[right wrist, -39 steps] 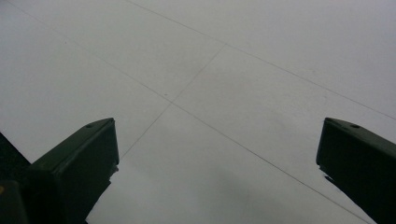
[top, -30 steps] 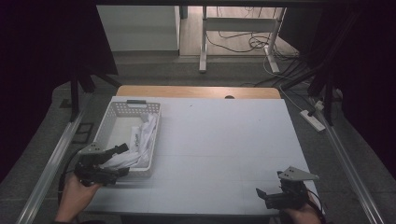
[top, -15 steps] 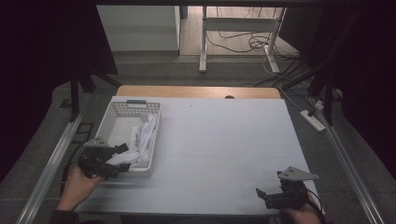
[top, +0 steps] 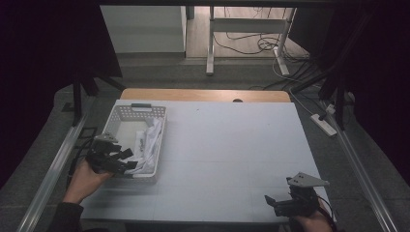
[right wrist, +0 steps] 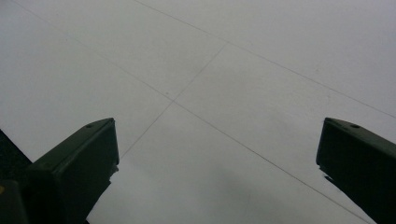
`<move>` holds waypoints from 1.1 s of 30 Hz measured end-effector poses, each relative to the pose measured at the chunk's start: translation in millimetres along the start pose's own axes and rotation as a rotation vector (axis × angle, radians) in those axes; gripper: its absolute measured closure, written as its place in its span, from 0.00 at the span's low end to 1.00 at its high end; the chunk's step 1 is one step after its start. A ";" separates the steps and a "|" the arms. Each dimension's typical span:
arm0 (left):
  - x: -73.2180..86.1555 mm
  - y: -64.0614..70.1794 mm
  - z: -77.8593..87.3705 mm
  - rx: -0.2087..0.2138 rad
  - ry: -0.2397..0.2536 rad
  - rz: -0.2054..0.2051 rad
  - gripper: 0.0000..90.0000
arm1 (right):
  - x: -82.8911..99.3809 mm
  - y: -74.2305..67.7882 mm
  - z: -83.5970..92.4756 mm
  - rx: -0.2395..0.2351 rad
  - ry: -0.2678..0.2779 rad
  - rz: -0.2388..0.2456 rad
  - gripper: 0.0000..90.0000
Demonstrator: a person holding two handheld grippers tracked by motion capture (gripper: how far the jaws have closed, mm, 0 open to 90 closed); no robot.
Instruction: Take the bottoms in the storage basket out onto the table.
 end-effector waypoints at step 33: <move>-32.5 -15.3 -66.1 0.049 -0.268 -0.230 0.00 | 0.0 0.1 0.0 -0.006 -0.002 0.001 0.00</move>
Point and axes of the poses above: each handheld gripper's, and its own axes: z roughly backward along the jaws, x roughly out of its underside, y roughly to its right, the point moved 4 cm from there along -z, roughly forward along the jaws, and after that the axes turned 3 degrees about -y, right-handed, at the moved point
